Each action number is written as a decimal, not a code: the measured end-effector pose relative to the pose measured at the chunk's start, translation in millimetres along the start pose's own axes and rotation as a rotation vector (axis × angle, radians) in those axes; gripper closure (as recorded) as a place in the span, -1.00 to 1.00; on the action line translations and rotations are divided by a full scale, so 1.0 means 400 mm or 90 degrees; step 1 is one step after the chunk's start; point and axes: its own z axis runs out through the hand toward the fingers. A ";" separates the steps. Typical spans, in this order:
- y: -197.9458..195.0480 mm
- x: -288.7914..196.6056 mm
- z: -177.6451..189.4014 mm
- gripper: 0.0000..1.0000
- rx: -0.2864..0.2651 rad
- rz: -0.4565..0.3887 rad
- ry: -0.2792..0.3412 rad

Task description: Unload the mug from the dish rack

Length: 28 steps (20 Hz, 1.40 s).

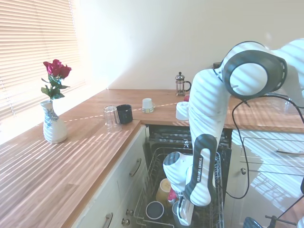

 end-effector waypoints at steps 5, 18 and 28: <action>0.027 -0.005 -0.170 1.00 0.040 0.007 0.040; 0.560 0.205 -0.582 1.00 0.180 0.198 0.114; 0.946 0.208 -0.650 1.00 0.230 0.308 0.071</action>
